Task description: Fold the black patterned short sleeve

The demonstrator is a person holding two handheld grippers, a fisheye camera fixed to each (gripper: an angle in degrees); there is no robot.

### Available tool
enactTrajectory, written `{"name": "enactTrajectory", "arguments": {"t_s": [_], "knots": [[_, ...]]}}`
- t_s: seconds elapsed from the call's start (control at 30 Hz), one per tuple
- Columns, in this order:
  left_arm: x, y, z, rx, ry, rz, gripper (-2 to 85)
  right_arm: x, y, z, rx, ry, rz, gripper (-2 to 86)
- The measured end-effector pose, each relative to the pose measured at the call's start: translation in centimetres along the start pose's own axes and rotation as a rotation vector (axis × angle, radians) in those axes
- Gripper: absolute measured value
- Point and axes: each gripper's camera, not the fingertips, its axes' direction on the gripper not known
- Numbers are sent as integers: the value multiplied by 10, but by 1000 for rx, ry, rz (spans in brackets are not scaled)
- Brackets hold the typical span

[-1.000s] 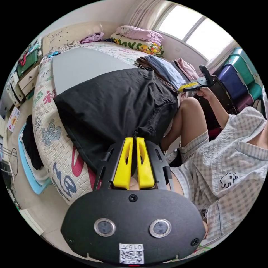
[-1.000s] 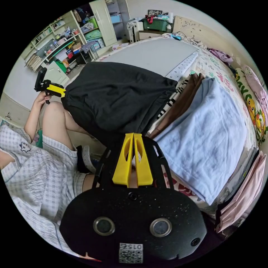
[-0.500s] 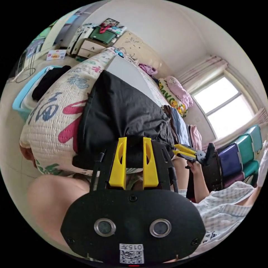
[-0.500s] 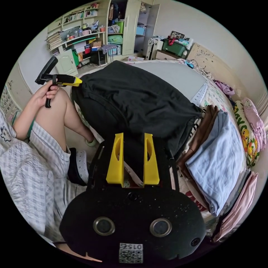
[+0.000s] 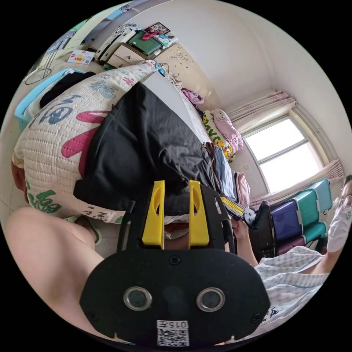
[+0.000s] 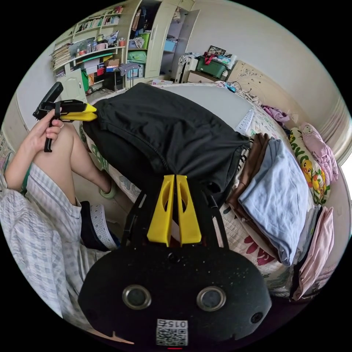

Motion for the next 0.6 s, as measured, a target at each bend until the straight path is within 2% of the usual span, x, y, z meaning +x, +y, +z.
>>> {"name": "enactTrajectory", "arguments": {"t_s": [0.13,0.27,0.43,0.6], "knots": [[-12,4,1,-1,43,-66,105,37,7,-21,46,-66,133,27],[-11,5,-6,22,41,-77,104,96,27,-42,161,-297,400,116],[-8,5,-17,37,34,-91,96,152,52,-42,225,-529,654,110],[-3,5,-22,39,20,-80,79,177,41,-41,198,-643,695,101]]}}
